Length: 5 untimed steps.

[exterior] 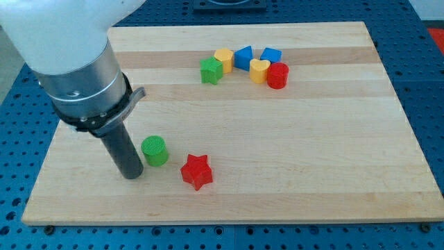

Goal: Move the green circle left to the red star

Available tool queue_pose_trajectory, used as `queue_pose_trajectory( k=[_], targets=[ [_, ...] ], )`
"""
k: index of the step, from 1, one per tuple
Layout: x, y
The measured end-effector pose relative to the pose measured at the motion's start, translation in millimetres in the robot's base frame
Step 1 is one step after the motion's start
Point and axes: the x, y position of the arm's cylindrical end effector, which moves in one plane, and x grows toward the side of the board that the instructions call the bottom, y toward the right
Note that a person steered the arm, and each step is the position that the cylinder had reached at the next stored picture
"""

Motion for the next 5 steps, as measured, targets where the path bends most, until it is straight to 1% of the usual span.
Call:
queue_pose_trajectory(
  k=[1, 2, 3, 5],
  targets=[
    [-40, -5],
    [-53, 19],
    [-49, 39],
    [-17, 40]
  ],
)
